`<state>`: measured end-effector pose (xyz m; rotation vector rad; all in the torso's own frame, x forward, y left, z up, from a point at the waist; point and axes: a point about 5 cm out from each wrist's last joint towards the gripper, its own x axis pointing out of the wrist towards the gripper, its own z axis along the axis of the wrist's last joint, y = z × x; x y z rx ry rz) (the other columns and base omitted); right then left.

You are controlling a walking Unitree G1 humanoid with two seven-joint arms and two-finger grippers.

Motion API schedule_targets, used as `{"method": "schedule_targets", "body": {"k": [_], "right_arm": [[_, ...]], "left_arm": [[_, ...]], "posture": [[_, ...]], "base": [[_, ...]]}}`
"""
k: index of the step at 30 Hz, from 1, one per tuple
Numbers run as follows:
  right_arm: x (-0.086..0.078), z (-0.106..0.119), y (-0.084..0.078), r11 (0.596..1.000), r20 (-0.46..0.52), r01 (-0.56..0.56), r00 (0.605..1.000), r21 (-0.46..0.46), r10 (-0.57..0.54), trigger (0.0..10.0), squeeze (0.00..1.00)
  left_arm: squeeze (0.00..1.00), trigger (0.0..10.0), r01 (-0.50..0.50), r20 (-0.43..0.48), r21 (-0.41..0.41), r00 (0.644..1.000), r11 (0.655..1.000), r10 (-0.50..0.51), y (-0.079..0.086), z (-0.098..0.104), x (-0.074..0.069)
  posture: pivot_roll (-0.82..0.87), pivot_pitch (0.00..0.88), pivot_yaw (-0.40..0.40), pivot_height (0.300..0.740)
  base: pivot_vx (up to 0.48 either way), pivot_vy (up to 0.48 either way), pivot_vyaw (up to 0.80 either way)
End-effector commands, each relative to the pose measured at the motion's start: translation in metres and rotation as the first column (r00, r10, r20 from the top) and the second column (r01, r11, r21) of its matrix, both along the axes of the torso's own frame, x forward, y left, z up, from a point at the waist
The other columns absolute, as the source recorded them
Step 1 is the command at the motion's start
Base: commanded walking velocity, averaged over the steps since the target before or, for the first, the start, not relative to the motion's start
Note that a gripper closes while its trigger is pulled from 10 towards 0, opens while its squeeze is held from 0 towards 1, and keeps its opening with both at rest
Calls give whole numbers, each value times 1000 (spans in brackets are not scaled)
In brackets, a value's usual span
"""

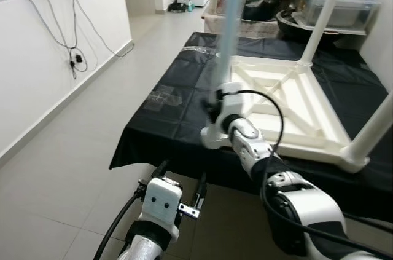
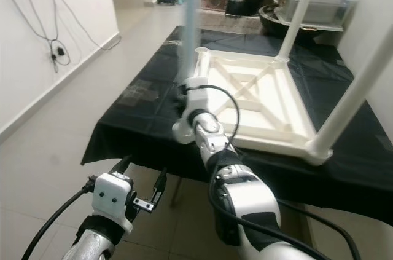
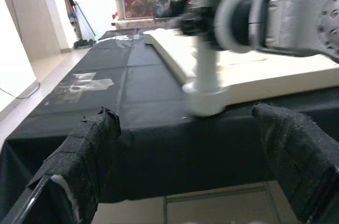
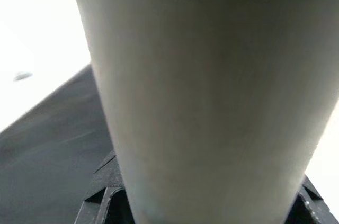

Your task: Building children table

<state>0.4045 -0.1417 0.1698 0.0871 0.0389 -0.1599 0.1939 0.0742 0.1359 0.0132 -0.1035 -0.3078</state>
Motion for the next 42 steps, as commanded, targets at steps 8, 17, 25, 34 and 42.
{"method": "schedule_targets", "body": {"k": [8, 17, 25, 34, 42], "right_arm": [[-12, -20, -39, 914, -131, 391, 917, 106, -377, 0, 0], [-9, -17, -20, 951, -100, 287, 956, 112, -276, 10000, 1000], [0, 11, -3, 981, 92, 59, 993, 183, -77, 10000, 0], [0, 32, 20, 783, 278, -597, 793, 177, 542, 10000, 0], [-16, 25, 58, 389, 173, -920, 393, 54, 903, 10000, 0]], "left_arm": [[0, 10000, 14, -19, -12, 1000, 1000, -14, -3, -4, 0], [0, 10000, 14, -22, -10, 1000, 1000, -14, -3, -4, -1], [0, 10000, 15, -25, -8, 1000, 1000, -15, -3, -5, 0], [0, 10000, 15, -24, -9, 1000, 1000, -16, -3, -5, 0], [0, 10000, 16, -22, -8, 1000, 1000, -16, -3, -5, 0]], "posture": [[117, 23, -43, 740], [117, 23, -43, 740], [116, 13, -40, 740], [118, 11, -42, 740], [119, 16, -40, 740]], "base": [[0, 0, 0], [0, 0, 0], [0, 0, 0], [0, 0, 0], [0, 0, 0]]}}
